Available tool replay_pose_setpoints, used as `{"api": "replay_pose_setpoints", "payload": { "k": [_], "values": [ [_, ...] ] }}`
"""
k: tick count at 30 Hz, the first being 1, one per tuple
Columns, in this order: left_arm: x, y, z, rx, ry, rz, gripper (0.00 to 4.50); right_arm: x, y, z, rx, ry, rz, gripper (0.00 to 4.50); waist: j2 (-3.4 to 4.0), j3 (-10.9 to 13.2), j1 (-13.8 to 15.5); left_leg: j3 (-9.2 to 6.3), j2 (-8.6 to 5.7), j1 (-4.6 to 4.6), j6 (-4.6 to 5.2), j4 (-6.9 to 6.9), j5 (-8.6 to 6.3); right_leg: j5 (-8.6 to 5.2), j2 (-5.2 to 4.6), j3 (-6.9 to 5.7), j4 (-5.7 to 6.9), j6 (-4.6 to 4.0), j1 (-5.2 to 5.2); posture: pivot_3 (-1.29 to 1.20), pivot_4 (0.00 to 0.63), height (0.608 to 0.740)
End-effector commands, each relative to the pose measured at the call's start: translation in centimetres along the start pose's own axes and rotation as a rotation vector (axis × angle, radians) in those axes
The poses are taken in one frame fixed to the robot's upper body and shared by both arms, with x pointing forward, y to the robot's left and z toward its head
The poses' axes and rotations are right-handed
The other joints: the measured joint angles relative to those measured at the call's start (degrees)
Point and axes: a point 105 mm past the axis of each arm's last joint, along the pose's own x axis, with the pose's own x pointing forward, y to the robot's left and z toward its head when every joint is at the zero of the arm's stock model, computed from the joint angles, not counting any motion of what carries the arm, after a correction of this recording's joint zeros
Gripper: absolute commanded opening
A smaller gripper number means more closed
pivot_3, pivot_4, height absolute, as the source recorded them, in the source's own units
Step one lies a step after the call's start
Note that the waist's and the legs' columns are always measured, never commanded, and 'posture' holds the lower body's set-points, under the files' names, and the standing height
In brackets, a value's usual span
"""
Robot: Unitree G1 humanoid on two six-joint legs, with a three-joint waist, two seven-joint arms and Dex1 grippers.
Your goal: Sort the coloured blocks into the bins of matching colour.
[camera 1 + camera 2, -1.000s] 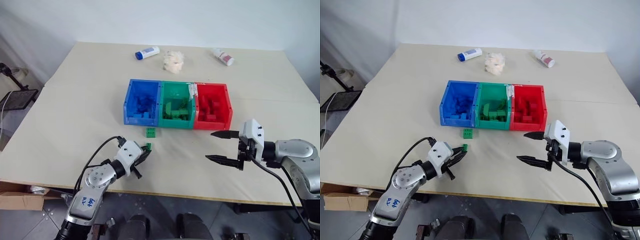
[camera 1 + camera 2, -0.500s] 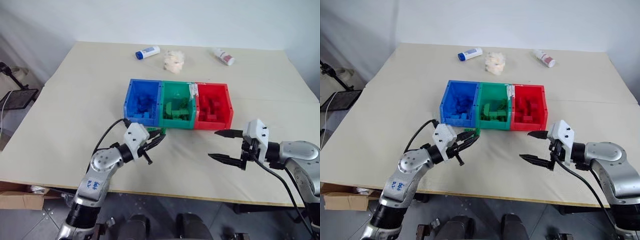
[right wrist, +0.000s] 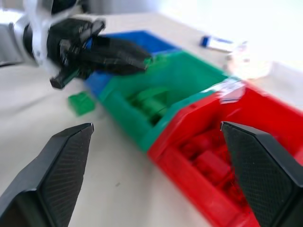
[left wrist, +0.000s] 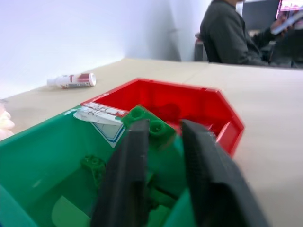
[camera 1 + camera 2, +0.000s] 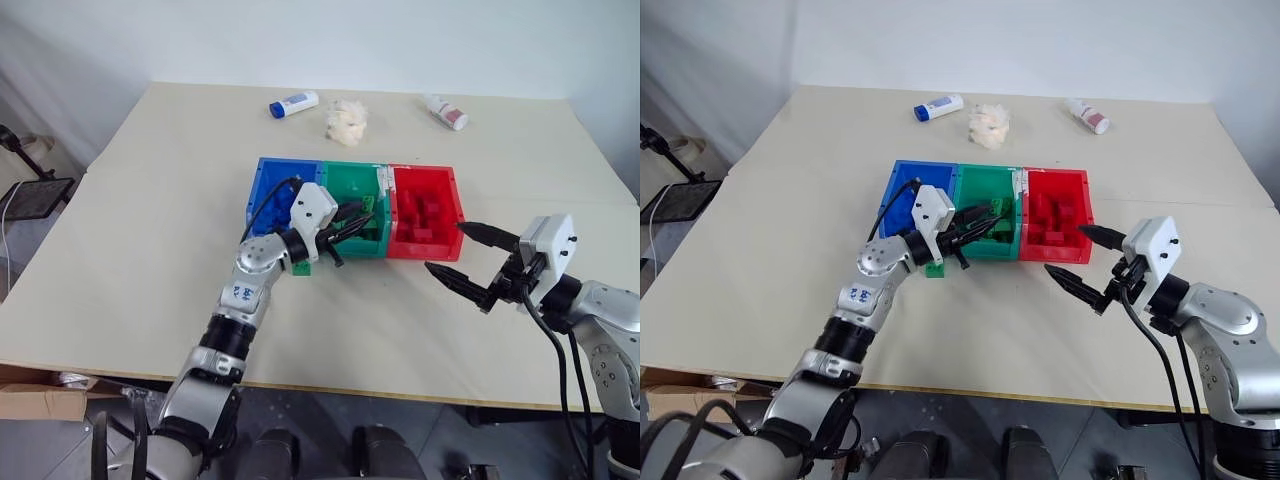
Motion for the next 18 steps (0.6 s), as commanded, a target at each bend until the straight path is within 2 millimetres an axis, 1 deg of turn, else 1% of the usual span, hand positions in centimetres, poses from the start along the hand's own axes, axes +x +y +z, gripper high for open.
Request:
{"api": "replay_pose_setpoints", "payload": {
  "k": [1,3,5,6,9,11,15,18],
  "values": [
    [0.6,1.1,1.3,0.056,-0.040,0.006,2.42,-0.4,0.3,1.4,-0.038,-0.043,-0.018,4.50,-0.02,0.01,0.07,0.00,0.00,0.00,0.00,0.00,0.00,0.00,0.00,-0.01,0.05,0.00,-0.01,0.00,0.150,0.740],
    [0.3,1.4,1.3,0.062,-0.033,-0.006,3.02,-0.6,0.3,1.3,-0.035,-0.038,-0.019,4.50,-0.02,0.01,0.04,0.00,-0.01,-0.02,0.01,-0.01,0.00,0.02,0.00,-0.01,0.13,0.03,-0.01,0.00,0.150,0.740],
    [-0.5,1.6,1.3,0.061,-0.031,-0.014,3.56,-0.8,0.3,1.2,-0.033,-0.029,-0.016,4.50,-0.02,0.01,-0.03,0.00,-0.01,-0.02,0.01,-0.03,-0.01,0.02,0.00,-0.01,0.19,0.03,-0.02,0.00,0.150,0.740],
    [-1.0,1.7,1.3,0.060,-0.032,-0.017,3.75,-0.9,0.3,1.1,-0.032,-0.024,-0.011,4.50,-0.02,0.01,-0.09,0.00,-0.01,-0.02,0.01,-0.03,-0.01,0.02,0.00,0.00,0.20,0.03,-0.02,0.00,0.150,0.740],
    [-2.5,1.8,1.4,0.050,-0.028,-0.027,3.75,-1.0,0.2,1.0,-0.027,-0.009,0.010,4.50,-0.02,0.01,-0.22,0.02,-0.01,-0.02,0.01,-0.02,0.00,0.02,0.00,0.06,0.34,0.03,-0.12,0.00,0.150,0.740],
    [-4.1,1.9,1.5,0.036,-0.012,-0.039,3.75,-1.2,0.3,0.9,-0.021,0.005,0.045,4.50,-0.02,0.01,-0.24,0.02,0.00,-0.02,0.01,-0.01,0.00,0.02,0.01,0.08,0.35,0.03,-0.13,0.00,0.150,0.740],
    [-9.4,1.8,1.1,0.003,0.097,-0.093,3.75,-2.2,1.2,-0.2,-0.006,0.067,0.195,4.50,-0.01,0.01,-0.64,0.01,0.03,-0.02,0.01,-0.03,0.00,0.02,0.00,0.11,0.36,0.03,-0.14,0.00,0.150,0.740],
    [-13.3,1.5,0.9,-0.042,0.189,-0.100,3.75,-2.7,1.6,-0.4,0.026,0.062,0.294,4.50,-0.01,0.01,-0.90,0.00,0.07,0.00,0.01,-0.07,0.00,0.01,0.00,0.10,0.35,0.02,-0.12,0.00,0.150,0.740]
  ]
}}
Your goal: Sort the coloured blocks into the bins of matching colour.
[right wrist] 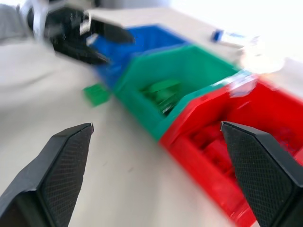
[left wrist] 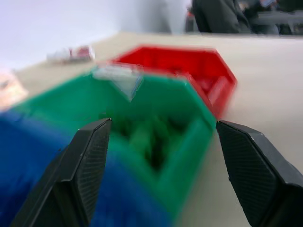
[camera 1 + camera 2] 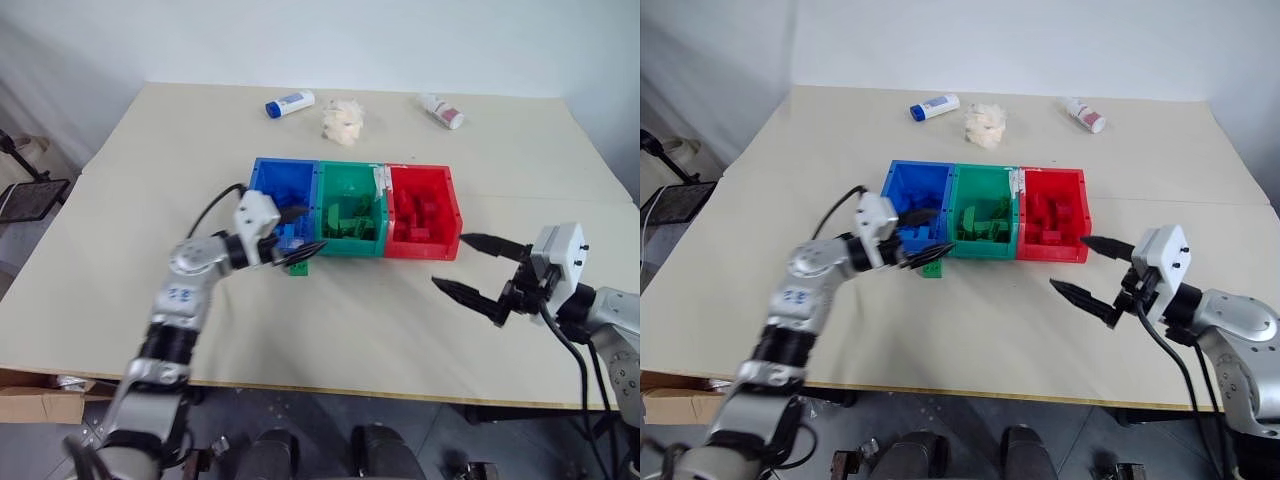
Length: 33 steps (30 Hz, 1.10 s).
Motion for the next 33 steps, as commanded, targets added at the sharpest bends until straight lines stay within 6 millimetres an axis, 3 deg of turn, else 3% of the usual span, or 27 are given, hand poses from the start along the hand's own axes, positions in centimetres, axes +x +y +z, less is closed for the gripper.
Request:
{"api": "replay_pose_setpoints", "payload": {
  "k": [1,7,11,14,18,28,33],
  "values": [
    [-3.3,-1.0,0.9,-0.026,0.023,-0.035,3.75,-0.6,0.6,0.6,-0.013,-0.029,0.119,4.50,0.03,0.02,-0.10,0.00,0.00,0.00,0.00,0.04,0.00,0.00,-0.01,0.01,-0.02,0.00,0.01,0.00,0.150,0.740],
    [-10.6,-2.5,-1.4,-0.088,0.197,0.008,3.75,-0.5,-0.5,0.0,-0.019,0.019,0.173,4.50,0.14,0.09,-0.76,-0.08,0.05,0.04,0.01,0.01,-0.01,-0.01,-0.06,0.00,-0.47,-0.03,0.18,0.00,0.150,0.740],
    [-12.4,-2.9,-2.0,-0.087,0.223,0.034,3.75,0.1,-0.8,0.1,-0.018,0.015,0.207,4.50,0.34,0.21,-0.39,-0.10,0.04,0.05,0.01,0.01,0.00,-0.02,-0.09,-0.01,-0.52,-0.04,0.23,0.00,0.150,0.740],
    [-12.4,-3.0,-2.0,-0.080,0.221,0.042,3.75,0.4,-0.9,0.1,-0.021,0.013,0.228,4.50,0.35,0.22,-0.21,-0.12,0.02,0.04,0.05,0.00,-0.03,-0.02,-0.11,-0.01,-0.55,-0.04,0.24,0.00,0.150,0.740],
    [-11.6,-3.0,-1.9,-0.057,0.204,0.057,3.75,0.4,-0.6,0.1,-0.017,0.017,0.261,4.50,0.36,0.22,-0.27,-0.13,0.02,0.04,0.06,-0.09,-0.04,-0.02,-0.10,-0.02,-0.59,-0.04,0.24,0.00,0.150,0.740],
    [-2.1,-4.2,-6.0,0.020,0.187,0.129,3.75,0.5,0.1,0.3,-0.026,0.003,0.233,4.50,0.39,0.23,0.14,-0.12,-0.03,0.02,0.05,-0.02,-0.03,-0.01,-0.07,-0.09,-0.50,-0.02,0.23,0.00,0.150,0.740],
    [0.1,-4.0,-7.5,0.050,0.205,0.150,3.75,0.1,0.3,0.5,-0.031,0.002,0.199,4.50,0.39,0.22,0.38,-0.09,-0.05,0.04,0.05,0.12,-0.03,0.00,-0.06,-0.08,-0.43,0.00,0.23,0.00,0.150,0.740]
  ]
}}
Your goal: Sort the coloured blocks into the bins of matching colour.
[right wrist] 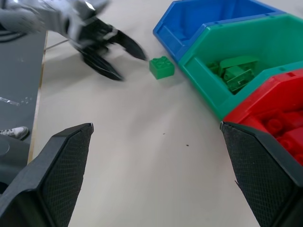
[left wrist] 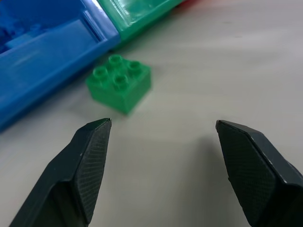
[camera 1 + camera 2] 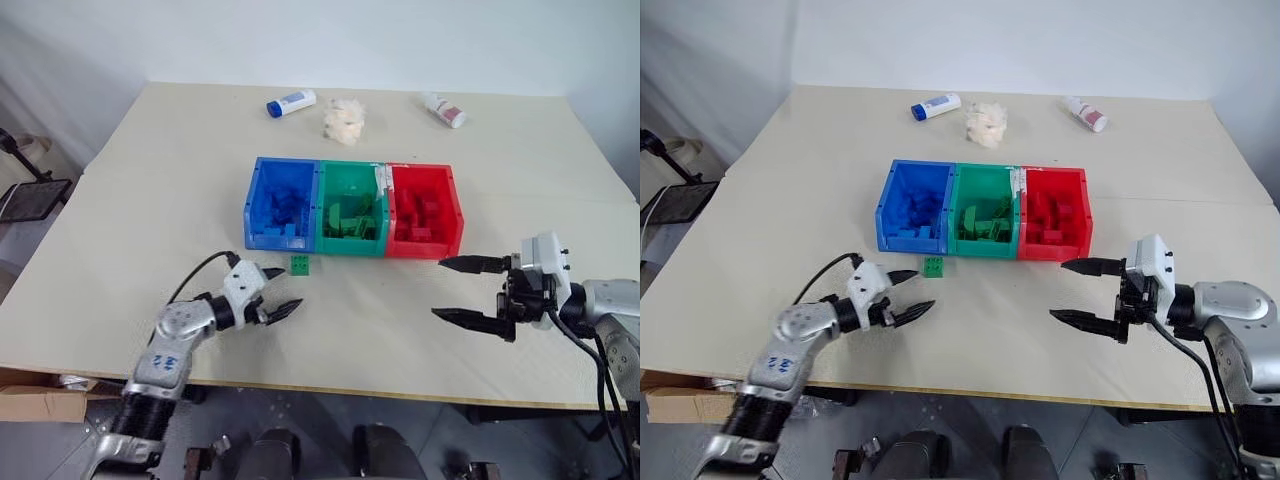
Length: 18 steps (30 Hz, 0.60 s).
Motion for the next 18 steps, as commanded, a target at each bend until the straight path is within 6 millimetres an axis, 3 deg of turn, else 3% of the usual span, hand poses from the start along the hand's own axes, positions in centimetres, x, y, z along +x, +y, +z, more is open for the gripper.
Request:
{"api": "replay_pose_setpoints", "payload": {
  "k": [1,4,7,17,18],
  "values": [
    [0.8,-0.3,-1.1,0.025,0.037,0.003,3.75,-0.6,0.1,1.4,-0.045,-0.031,-0.033,4.50,0.02,-0.01,0.15,0.01,0.01,0.00,0.00,0.00,0.00,0.00,0.00,0.01,-0.01,0.01,0.00,0.00,0.150,0.740],
    [1.9,-0.5,-1.4,0.018,0.038,-0.005,3.75,-0.8,0.2,1.4,-0.046,-0.032,-0.055,4.50,0.08,-0.05,0.58,0.01,-0.01,0.01,0.00,0.06,0.00,0.01,-0.01,0.01,-0.01,0.02,0.04,0.00,0.150,0.740],
    [2.6,-0.7,-1.5,0.014,0.028,-0.019,3.16,-1.0,0.3,1.4,-0.044,-0.034,-0.071,4.50,0.10,-0.07,0.90,0.00,-0.04,0.05,0.02,0.10,0.00,0.04,-0.04,0.01,-0.05,0.08,0.15,0.00,0.150,0.740],
    [3.5,-0.3,-1.4,0.002,0.000,-0.027,0.02,-1.2,0.6,1.3,-0.036,-0.039,-0.102,4.50,0.20,-0.13,0.92,0.00,-0.06,0.31,0.03,0.06,0.00,0.05,-0.04,0.03,-0.06,0.10,0.38,0.00,0.150,0.740],
    [3.4,-0.3,-1.3,0.001,-0.007,-0.031,0.02,-1.2,0.6,1.3,-0.036,-0.039,-0.105,4.50,0.20,-0.13,0.91,0.00,-0.06,0.33,0.03,0.06,0.00,0.05,-0.04,0.04,-0.06,0.10,0.40,0.00,0.150,0.740]
  ]
}}
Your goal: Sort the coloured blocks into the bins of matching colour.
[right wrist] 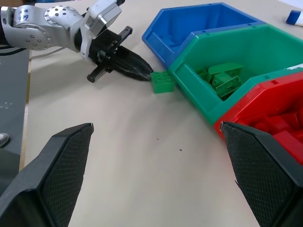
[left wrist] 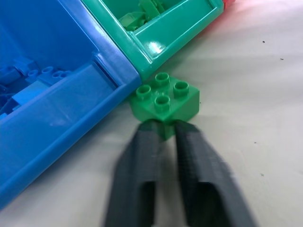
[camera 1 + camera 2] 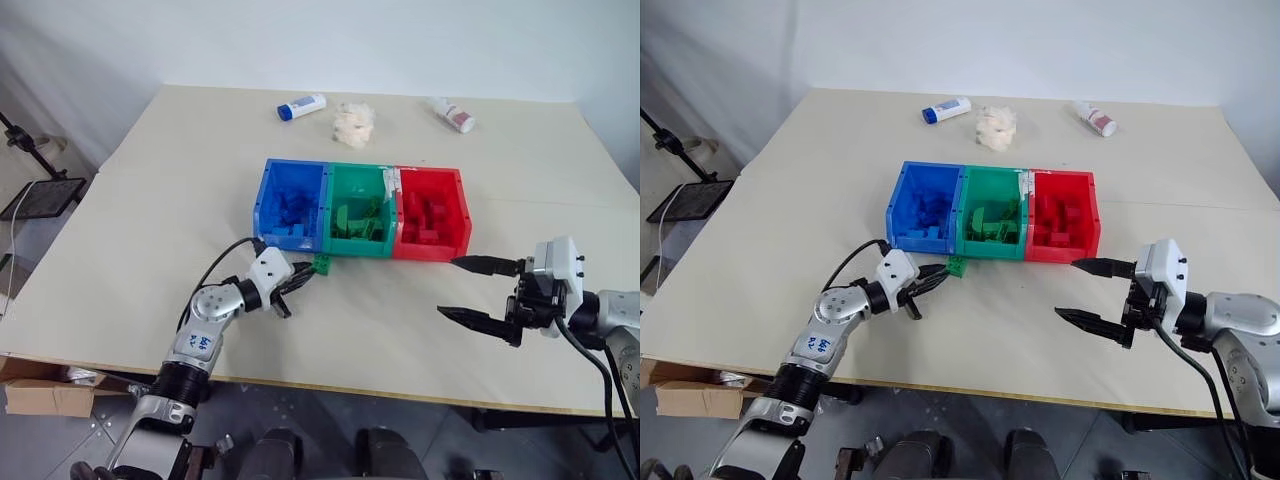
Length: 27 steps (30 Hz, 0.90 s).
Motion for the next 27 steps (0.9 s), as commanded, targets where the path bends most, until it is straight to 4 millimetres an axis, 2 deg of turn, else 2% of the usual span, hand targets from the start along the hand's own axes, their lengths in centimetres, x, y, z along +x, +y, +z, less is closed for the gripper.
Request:
{"api": "replay_pose_setpoints", "payload": {
  "k": [1,8,10,13,15,20,25,26,27],
  "values": [
    [-0.1,-0.8,-1.4,-0.040,0.033,-0.026,0.02,-0.4,0.0,1.1,-0.035,-0.038,-0.018,4.50,0.00,0.00,-0.05,0.00,0.00,0.03,0.00,-0.01,0.00,0.00,0.00,0.01,0.00,0.00,0.02,0.00,0.150,0.740],
    [-1.0,-0.7,-0.6,-0.029,0.020,-0.087,0.02,-0.3,-0.1,1.0,-0.037,-0.045,-0.036,4.50,-0.01,0.00,-0.39,0.01,0.01,0.06,0.00,-0.10,0.00,0.00,0.01,0.01,-0.02,0.00,0.01,0.00,0.150,0.740],
    [-1.1,-1.1,-0.7,-0.055,0.043,-0.171,0.02,-0.2,-0.2,1.0,-0.039,-0.048,-0.039,4.50,-0.01,0.00,-0.52,0.01,0.03,0.06,0.00,-0.15,0.00,0.00,0.02,0.02,-0.02,0.00,-0.01,0.00,0.150,0.740],
    [-0.7,-0.2,-0.2,-0.070,0.032,-0.098,0.59,-0.1,-0.2,1.0,-0.040,-0.052,-0.042,4.50,-0.01,0.01,-0.49,0.05,0.03,0.07,-0.01,-0.16,0.00,0.00,0.02,0.04,-0.02,0.00,-0.03,0.00,0.150,0.740],
    [-0.7,-0.1,-0.1,-0.055,0.045,-0.087,1.17,-0.1,-0.2,1.0,-0.040,-0.054,-0.044,4.50,-0.01,0.01,-0.43,0.04,0.03,0.07,-0.01,-0.15,0.00,0.00,0.02,0.04,-0.02,0.00,-0.02,0.00,0.150,0.740],
    [-0.8,-0.7,0.8,-0.056,0.040,-0.075,2.70,-0.2,-0.1,0.9,-0.039,-0.058,-0.054,4.50,-0.03,0.02,-0.43,0.04,0.03,0.07,0.00,-0.18,0.00,0.00,0.02,0.05,-0.03,0.00,-0.02,0.00,0.150,0.740],
    [-0.4,-2.2,1.4,-0.089,0.013,-0.017,4.22,-0.2,-0.2,0.9,-0.039,-0.058,-0.058,4.50,-0.04,0.03,-0.40,0.04,0.03,0.07,0.00,-0.21,0.00,0.00,0.01,0.07,-0.05,0.00,-0.03,0.00,0.150,0.740],
    [-0.2,-2.5,1.3,-0.098,0.016,0.007,4.48,-0.2,-0.2,0.8,-0.038,-0.057,-0.058,4.50,-0.04,0.03,-0.36,0.04,0.03,0.06,0.00,-0.20,0.00,0.00,0.01,0.07,-0.06,0.00,-0.03,0.00,0.150,0.740],
    [-0.1,-2.6,1.2,-0.103,0.019,0.031,4.48,-0.2,-0.2,0.8,-0.038,-0.055,-0.058,4.50,-0.04,0.03,-0.34,0.05,0.03,0.06,0.00,-0.20,0.00,0.00,0.01,0.07,-0.06,0.00,-0.03,0.00,0.150,0.740]
  ]
}}
